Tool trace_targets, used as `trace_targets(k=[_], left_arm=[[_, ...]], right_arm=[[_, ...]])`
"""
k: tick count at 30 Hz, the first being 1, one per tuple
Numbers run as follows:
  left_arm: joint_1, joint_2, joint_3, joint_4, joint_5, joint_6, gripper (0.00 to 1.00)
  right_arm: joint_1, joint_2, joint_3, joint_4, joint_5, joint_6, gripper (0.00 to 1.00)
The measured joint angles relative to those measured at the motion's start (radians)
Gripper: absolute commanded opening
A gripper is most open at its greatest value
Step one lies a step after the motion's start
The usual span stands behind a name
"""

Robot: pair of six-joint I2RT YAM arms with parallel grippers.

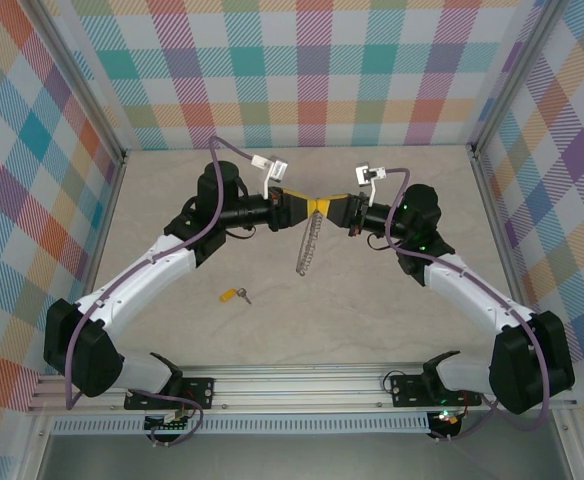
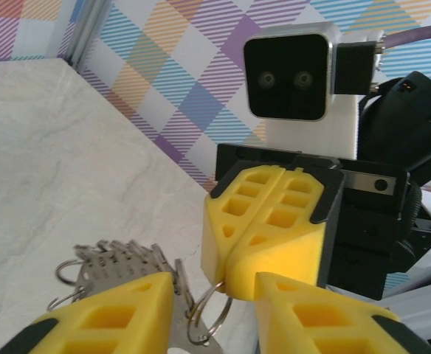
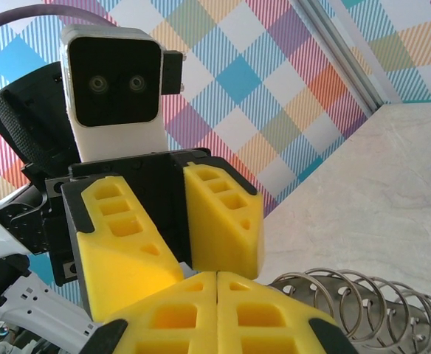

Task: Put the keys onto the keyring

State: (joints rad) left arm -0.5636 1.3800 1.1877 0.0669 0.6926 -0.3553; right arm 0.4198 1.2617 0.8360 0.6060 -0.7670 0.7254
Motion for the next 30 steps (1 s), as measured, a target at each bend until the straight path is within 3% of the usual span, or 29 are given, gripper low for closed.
trace_targets(k=[17,25,27,28,29,30], left_arm=[[0.003,0.002,-0.021,0.018,0.032,-0.005,0.26],[0.004,0.001,-0.026,0.015,0.035,-0.017,0.0],[0.004,0.001,-0.026,0.013,0.037,-0.018,0.0],[0.004,0.001,-0.026,0.013,0.036,-0.017,0.0],[0.004,0.001,-0.026,0.011,0.035,-0.017,0.0],[0.004,0.001,-0.026,0.011,0.036,-0.015,0.0]], right_arm=[[0.0,0.006,0.001,0.0,0.0,0.0,0.0],[0.0,0.008,0.001,-0.001,0.0,0.0,0.0],[-0.001,0.01,0.001,0.0,0.0,0.0,0.0],[-0.001,0.012,0.002,-0.002,0.0,0.0,0.05],[0.0,0.012,0.004,-0.009,0.001,0.001,0.27],[0.0,0.012,0.008,-0.021,0.005,-0.002,0.43]])
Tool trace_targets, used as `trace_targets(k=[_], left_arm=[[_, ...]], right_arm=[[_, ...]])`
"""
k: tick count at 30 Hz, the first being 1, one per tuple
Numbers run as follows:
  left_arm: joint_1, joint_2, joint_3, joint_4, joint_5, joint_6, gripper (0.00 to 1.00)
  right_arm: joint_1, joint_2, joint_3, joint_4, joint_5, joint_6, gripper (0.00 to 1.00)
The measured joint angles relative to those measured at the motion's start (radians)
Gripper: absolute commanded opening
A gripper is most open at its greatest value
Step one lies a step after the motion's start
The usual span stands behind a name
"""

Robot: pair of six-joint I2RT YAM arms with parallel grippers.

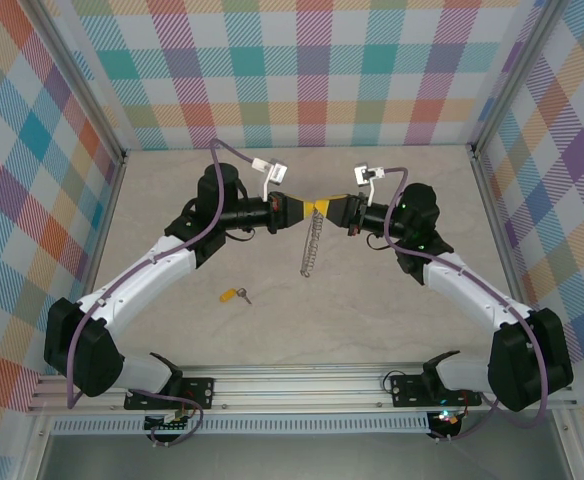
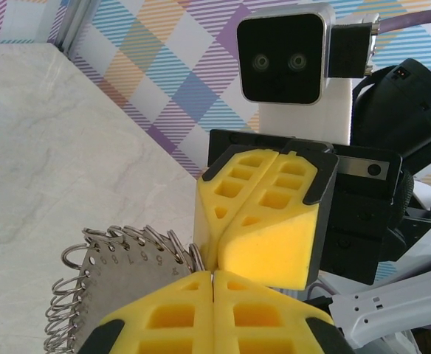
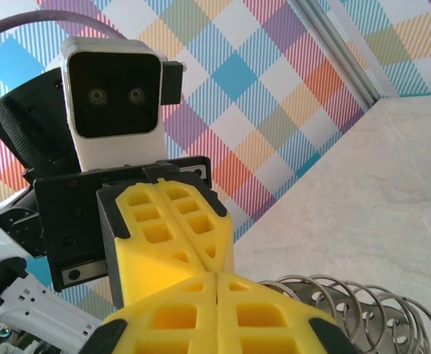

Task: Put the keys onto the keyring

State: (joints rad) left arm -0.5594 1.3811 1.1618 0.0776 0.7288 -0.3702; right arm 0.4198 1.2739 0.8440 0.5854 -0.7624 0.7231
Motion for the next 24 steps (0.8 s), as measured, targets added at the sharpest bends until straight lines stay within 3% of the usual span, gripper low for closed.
trace_targets(k=[4,8,14,24], left_arm=[[0.0,0.0,0.002,-0.056,-0.016,0.039,0.0],[0.0,0.004,0.04,-0.147,-0.034,0.106,0.0],[0.0,0.025,0.143,-0.26,-0.039,0.227,0.0],[0.0,0.133,0.324,-0.444,0.022,0.38,0.0]], right_arm=[[-0.009,-0.015,0.015,-0.068,0.029,-0.008,0.6],[-0.054,-0.08,0.015,-0.17,0.058,-0.013,0.62],[-0.076,-0.161,0.015,-0.278,0.047,-0.044,0.6],[-0.076,-0.113,0.029,-0.315,-0.056,-0.103,0.47]])
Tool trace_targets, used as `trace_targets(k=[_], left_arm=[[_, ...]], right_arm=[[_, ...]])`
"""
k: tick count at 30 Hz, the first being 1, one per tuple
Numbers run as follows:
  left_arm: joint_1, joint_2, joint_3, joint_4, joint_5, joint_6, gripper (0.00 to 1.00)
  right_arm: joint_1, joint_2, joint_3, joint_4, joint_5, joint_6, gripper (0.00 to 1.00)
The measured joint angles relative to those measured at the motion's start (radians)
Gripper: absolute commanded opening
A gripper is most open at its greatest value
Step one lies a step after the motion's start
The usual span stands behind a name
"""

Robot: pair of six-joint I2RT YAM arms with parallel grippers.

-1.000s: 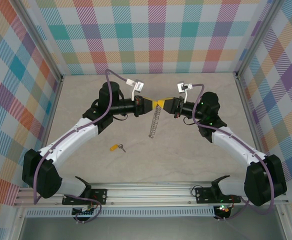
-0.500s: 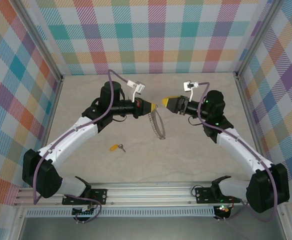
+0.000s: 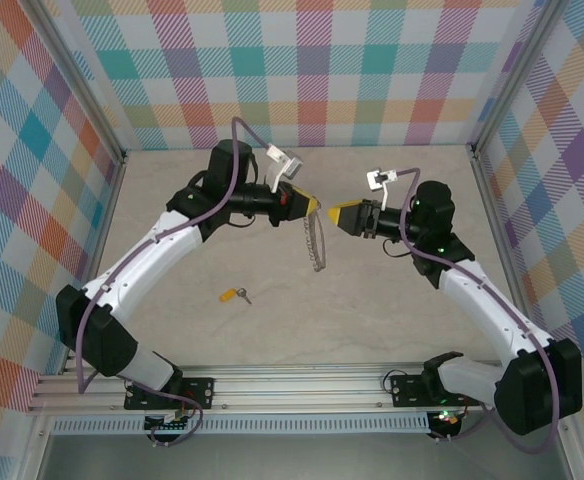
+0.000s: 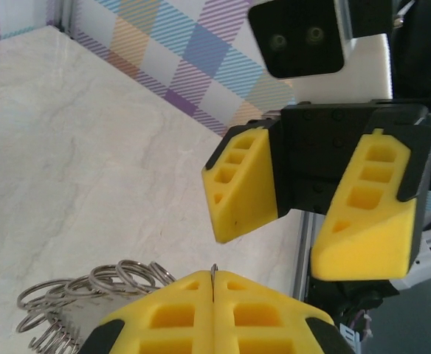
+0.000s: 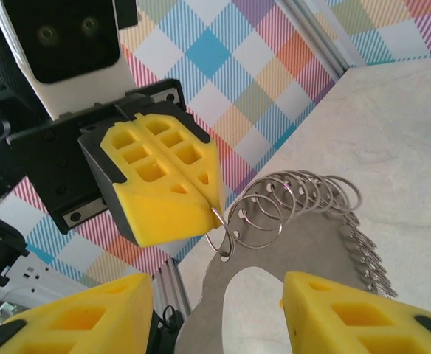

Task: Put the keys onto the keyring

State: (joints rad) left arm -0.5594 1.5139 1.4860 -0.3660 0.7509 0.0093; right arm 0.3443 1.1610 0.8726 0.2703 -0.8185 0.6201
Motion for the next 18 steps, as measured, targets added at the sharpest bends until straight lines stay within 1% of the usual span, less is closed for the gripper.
trace_targets(k=[8,15,18], left_arm=[[0.0,0.041,0.056,-0.077,0.05,0.048,0.0],[0.0,0.049,0.069,-0.088,0.065,0.061,0.0],[0.0,0.05,0.07,-0.089,0.07,0.063,0.0]], right_arm=[[0.0,0.055,0.049,0.01,-0.047,-0.01,0.35],[0.0,0.072,0.065,0.036,-0.082,-0.008,0.29],[0.0,0.084,0.066,0.043,-0.097,-0.006,0.24]])
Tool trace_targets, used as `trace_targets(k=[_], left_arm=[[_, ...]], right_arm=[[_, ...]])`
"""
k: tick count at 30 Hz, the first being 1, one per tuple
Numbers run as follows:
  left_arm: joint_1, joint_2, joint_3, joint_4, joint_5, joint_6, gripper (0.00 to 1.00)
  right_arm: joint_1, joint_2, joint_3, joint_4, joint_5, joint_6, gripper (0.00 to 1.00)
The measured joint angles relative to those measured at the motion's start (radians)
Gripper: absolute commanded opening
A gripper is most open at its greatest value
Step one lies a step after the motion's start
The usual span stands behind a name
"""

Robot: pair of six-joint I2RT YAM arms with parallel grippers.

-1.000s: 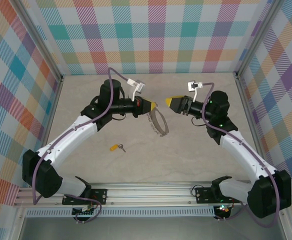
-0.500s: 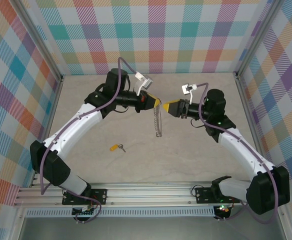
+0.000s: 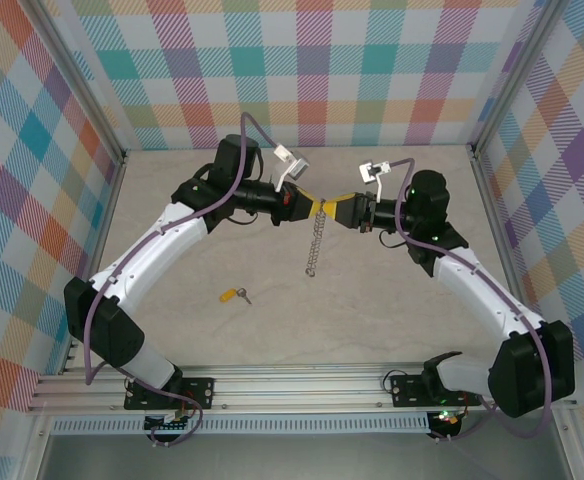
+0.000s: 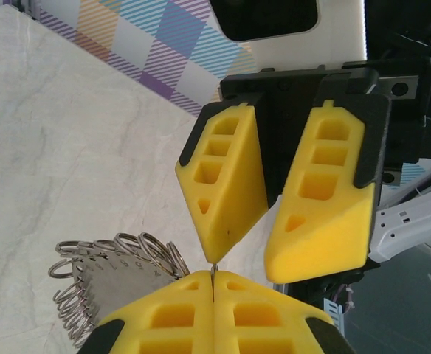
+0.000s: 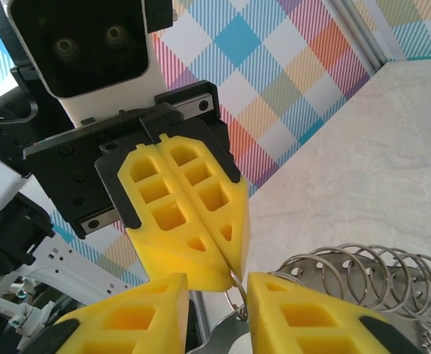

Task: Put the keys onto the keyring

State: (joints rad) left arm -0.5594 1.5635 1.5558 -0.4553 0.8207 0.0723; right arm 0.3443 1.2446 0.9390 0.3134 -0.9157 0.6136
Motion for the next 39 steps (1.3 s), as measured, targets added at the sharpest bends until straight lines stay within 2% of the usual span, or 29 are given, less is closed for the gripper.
trace_targets(k=[9,19,23,27,32,33,36,39], left_arm=[[0.0,0.012,0.013,-0.017,0.01,0.0,0.0],[0.0,0.022,0.026,-0.019,0.022,0.0,0.0],[0.0,0.027,0.03,-0.019,0.025,0.0,0.0],[0.0,0.028,0.031,-0.019,0.028,0.0,0.0],[0.0,0.028,0.032,-0.019,0.031,-0.004,0.0],[0.0,0.028,0.032,-0.018,0.028,-0.008,0.03],[0.0,0.027,0.032,-0.01,-0.009,-0.04,0.26],[0.006,0.019,0.013,0.035,-0.074,-0.093,0.42]], right_arm=[[0.0,0.021,0.0,0.006,-0.026,0.006,0.19],[0.0,0.034,0.0,0.025,-0.055,0.012,0.17],[-0.003,0.034,0.0,0.029,-0.056,0.014,0.12],[-0.005,0.034,0.0,0.03,-0.063,0.016,0.0],[-0.006,0.034,0.0,0.03,-0.063,0.018,0.0],[-0.006,0.034,0.0,0.03,-0.061,0.017,0.0],[-0.005,0.034,0.0,0.029,-0.036,0.006,0.0],[-0.005,0.025,0.0,0.026,-0.005,-0.002,0.0]])
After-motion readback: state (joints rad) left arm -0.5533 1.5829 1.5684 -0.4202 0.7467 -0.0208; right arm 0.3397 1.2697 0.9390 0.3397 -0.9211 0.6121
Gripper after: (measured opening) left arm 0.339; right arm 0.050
